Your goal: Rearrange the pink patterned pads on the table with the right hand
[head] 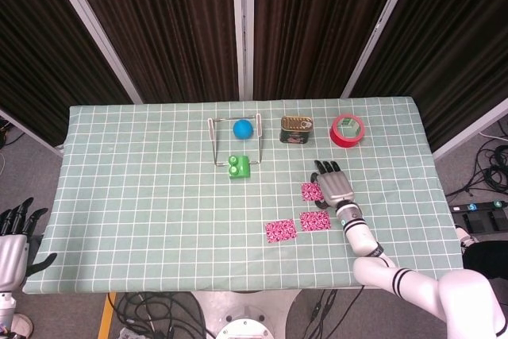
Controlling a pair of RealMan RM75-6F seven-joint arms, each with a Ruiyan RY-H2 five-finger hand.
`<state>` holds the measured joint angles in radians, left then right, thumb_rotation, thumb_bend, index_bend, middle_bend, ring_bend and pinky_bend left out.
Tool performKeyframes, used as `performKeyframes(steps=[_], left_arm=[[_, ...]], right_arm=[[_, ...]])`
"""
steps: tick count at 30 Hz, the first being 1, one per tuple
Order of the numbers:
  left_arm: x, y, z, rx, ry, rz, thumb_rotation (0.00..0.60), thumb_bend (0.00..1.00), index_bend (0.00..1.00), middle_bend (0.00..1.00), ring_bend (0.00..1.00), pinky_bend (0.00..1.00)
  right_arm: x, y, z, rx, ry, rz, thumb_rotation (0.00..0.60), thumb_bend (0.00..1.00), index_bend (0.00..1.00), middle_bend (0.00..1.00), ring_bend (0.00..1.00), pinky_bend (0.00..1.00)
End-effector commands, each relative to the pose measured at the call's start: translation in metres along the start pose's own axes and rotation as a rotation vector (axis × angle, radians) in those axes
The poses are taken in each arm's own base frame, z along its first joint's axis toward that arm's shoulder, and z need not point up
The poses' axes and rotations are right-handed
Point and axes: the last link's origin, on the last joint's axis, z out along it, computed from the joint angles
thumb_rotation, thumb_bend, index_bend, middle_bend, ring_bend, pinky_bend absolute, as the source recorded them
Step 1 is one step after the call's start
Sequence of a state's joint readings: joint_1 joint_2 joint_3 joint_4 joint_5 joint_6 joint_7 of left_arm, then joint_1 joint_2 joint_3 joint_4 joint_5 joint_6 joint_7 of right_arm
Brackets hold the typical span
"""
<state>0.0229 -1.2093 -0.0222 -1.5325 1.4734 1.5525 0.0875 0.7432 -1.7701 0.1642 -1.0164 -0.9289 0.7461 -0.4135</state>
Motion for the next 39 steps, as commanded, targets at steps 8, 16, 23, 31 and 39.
performKeyframes(steps=[8,16,23,31,39], left_arm=[[0.001,0.002,0.001,-0.002,0.002,-0.001,0.600,0.04,0.25,0.15,0.12,0.13],[0.002,0.003,0.002,-0.003,0.005,-0.003,0.600,0.04,0.25,0.15,0.12,0.13],[0.003,0.004,0.002,-0.007,0.009,-0.005,0.600,0.04,0.25,0.15,0.12,0.13],[0.002,0.000,-0.003,0.001,0.010,-0.011,0.600,0.04,0.25,0.15,0.12,0.13],[0.001,0.000,-0.004,-0.005,0.010,-0.013,0.600,0.04,0.25,0.15,0.12,0.13]], right_arm=[[0.007,0.001,-0.004,0.010,0.024,0.006,0.593,0.18,0.40,0.03,0.00,0.00],[0.027,-0.005,-0.019,0.062,0.080,0.006,0.591,0.18,0.39,0.03,0.00,0.00],[0.029,-0.032,-0.043,0.156,0.057,0.030,0.595,0.18,0.39,0.04,0.00,0.00],[0.016,-0.070,-0.064,0.246,-0.001,0.039,0.595,0.18,0.39,0.04,0.00,0.00],[-0.002,-0.088,-0.072,0.246,-0.033,0.034,0.587,0.18,0.38,0.04,0.00,0.00]])
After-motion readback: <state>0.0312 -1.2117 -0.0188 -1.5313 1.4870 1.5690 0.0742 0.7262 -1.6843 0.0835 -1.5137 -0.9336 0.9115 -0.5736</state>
